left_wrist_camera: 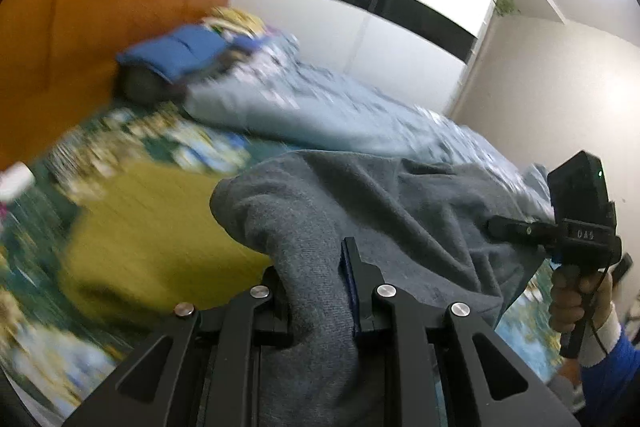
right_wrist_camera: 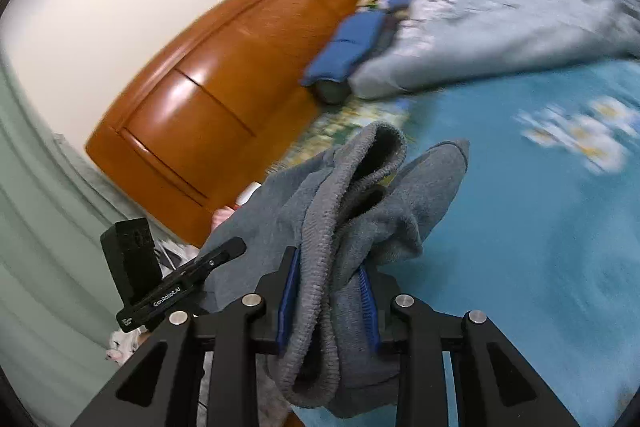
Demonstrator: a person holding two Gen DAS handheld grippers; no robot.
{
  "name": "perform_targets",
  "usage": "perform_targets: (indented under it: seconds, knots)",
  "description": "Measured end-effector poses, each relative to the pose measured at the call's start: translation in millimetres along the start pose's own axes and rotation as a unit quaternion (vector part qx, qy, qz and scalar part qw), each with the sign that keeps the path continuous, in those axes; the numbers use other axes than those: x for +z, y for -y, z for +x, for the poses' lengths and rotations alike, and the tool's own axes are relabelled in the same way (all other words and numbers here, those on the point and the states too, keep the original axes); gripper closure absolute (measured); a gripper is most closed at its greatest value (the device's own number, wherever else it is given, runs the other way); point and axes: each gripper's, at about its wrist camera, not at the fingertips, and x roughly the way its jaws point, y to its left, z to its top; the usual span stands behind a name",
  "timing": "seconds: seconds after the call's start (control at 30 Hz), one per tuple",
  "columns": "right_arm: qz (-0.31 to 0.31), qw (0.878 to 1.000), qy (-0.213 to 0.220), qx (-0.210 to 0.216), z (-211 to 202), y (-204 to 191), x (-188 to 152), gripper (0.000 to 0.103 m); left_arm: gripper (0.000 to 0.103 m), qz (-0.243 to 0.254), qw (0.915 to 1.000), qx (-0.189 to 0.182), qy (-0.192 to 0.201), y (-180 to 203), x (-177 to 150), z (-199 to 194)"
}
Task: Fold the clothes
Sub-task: 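Carry the folded sweatshirt with both grippers and lower it onto the olive sweater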
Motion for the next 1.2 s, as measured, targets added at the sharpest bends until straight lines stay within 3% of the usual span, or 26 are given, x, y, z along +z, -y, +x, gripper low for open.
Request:
perform_targets:
  seconds: [0.13, 0.23, 0.33, 0.43, 0.5, 0.57, 0.67, 0.83, 0.9, 1.03, 1.1, 1.2]
  knots:
    - [-0.032, 0.998, -0.002, 0.045, 63, -29, 39, 0.072, 0.083, 0.002, 0.9989, 0.043, 0.018, -50, 37, -7]
    - [-0.033, 0.997, -0.011, 0.062, 105, -33, 55, 0.072, 0.083, -0.002, 0.9987, 0.050, 0.011, -88, 44, 1]
    - [-0.014, 0.997, -0.023, 0.068, 147, -16, 50, 0.072, 0.082, -0.027, 0.9977, 0.054, -0.030, -131, 27, 36]
    - [0.003, 0.997, -0.058, 0.045, 184, 17, 23, 0.072, 0.079, -0.059, 0.9928, 0.068, -0.079, -167, -6, 75]
    - [0.017, 0.996, -0.073, 0.040, 201, 38, 6, 0.072, 0.071, -0.075, 0.9943, 0.050, -0.058, -177, -27, 79]
    - [0.039, 0.995, -0.062, 0.071, 201, 55, -5, 0.071, 0.067, -0.094, 0.9943, 0.035, -0.035, -182, -35, 75]
    - [0.031, 0.995, -0.060, 0.072, 202, 55, -6, 0.070, 0.067, -0.093, 0.9937, 0.052, -0.036, -178, -31, 75]
    - [-0.006, 0.998, -0.063, 0.029, 195, 32, 1, 0.067, 0.067, -0.059, 0.9924, 0.097, -0.049, -161, -21, 63]
    - [-0.032, 0.997, -0.064, 0.000, 183, 25, 6, 0.060, 0.066, -0.040, 0.9906, 0.119, -0.055, -153, -20, 50]
    - [-0.093, 0.994, -0.029, -0.059, 149, 9, 23, 0.055, 0.066, 0.002, 0.9871, 0.155, -0.040, -139, -10, 26]
    - [-0.110, 0.992, -0.006, -0.062, 138, -2, 36, 0.054, 0.066, 0.021, 0.9854, 0.167, -0.027, -132, 3, 22]
    - [-0.129, 0.991, -0.008, -0.045, 148, -25, 50, 0.052, 0.066, 0.031, 0.9877, 0.151, -0.030, -123, 19, 37]
